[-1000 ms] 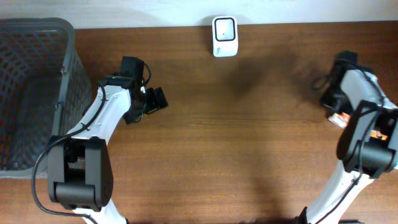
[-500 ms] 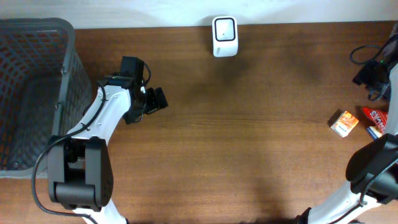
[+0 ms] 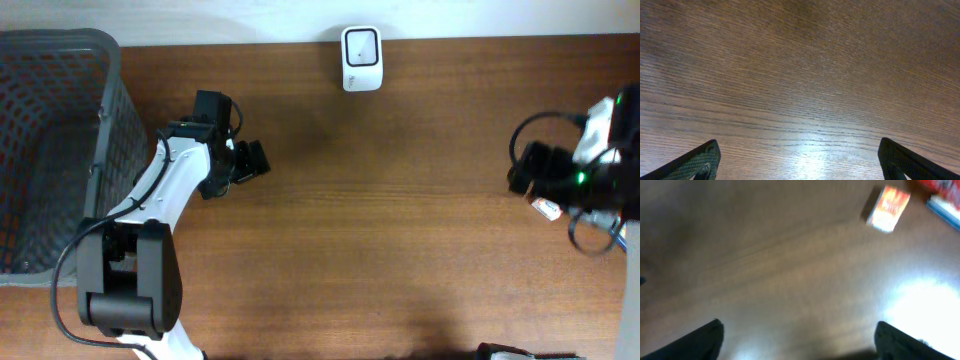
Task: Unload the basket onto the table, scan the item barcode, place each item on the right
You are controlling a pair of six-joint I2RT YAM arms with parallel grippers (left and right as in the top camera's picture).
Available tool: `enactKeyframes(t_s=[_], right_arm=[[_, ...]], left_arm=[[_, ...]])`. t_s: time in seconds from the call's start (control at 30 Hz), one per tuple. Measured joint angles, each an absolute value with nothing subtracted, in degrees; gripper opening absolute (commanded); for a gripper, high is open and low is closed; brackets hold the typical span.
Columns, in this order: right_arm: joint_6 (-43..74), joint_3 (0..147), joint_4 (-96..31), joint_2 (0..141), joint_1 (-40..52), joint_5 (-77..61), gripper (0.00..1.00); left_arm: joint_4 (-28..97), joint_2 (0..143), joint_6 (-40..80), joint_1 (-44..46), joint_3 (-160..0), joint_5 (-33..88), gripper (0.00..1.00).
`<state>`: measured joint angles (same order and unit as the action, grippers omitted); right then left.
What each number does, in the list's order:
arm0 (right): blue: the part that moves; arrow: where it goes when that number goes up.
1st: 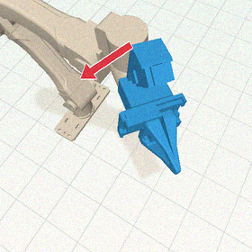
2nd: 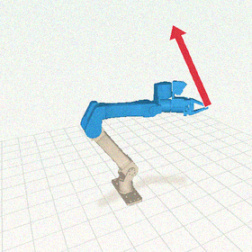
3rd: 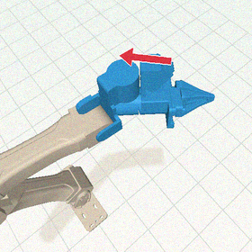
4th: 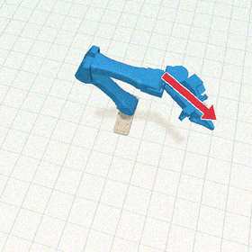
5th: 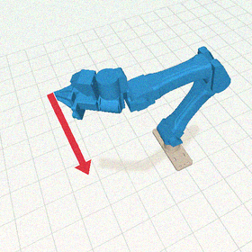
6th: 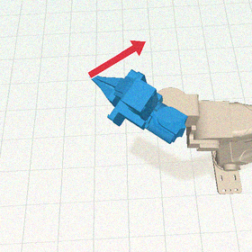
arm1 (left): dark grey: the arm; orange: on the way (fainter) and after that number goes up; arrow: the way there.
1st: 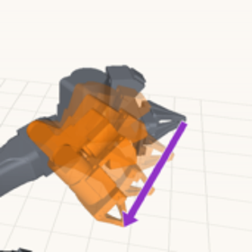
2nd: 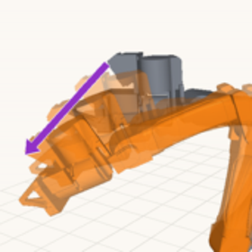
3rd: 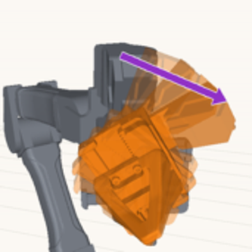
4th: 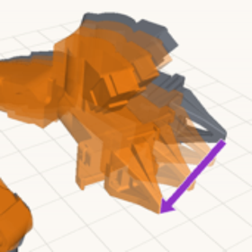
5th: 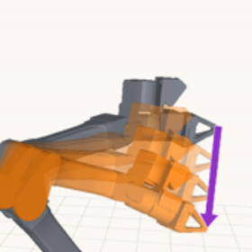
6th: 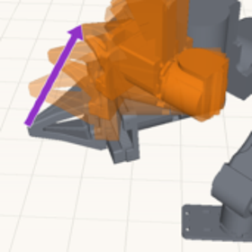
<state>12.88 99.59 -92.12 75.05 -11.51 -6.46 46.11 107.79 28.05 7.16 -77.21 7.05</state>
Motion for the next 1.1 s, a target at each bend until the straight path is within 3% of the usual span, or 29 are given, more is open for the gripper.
enactKeyframes(t_s=[0.17,0.5,0.63,0.8,1.1], right_arm=[[12.88,98.48,-96.99,66.78,-11.25,-7.94,0.99],[11.77,97.67,-96.92,68.25,-11.25,-11.62,0.99],[8.54,90.83,-96.55,63.24,-11.25,-14.66,0.99],[7.86,71.18,-82.91,52.42,-11.20,-15.42,0.99],[6.85,36.23,-46.35,12.78,-5.15,-15.99,0.99]], left_arm=[[46.09,107.79,28.05,7.16,-77.21,7.03,0.99],[46.06,107.79,28.05,7.16,-77.21,7.03,0.99],[46.06,107.79,28.05,7.16,-77.21,7.01,0.99],[46.11,107.79,28.05,7.16,-77.21,7.03,0.99],[46.02,107.77,28.05,7.16,-77.21,7.03,0.99]])
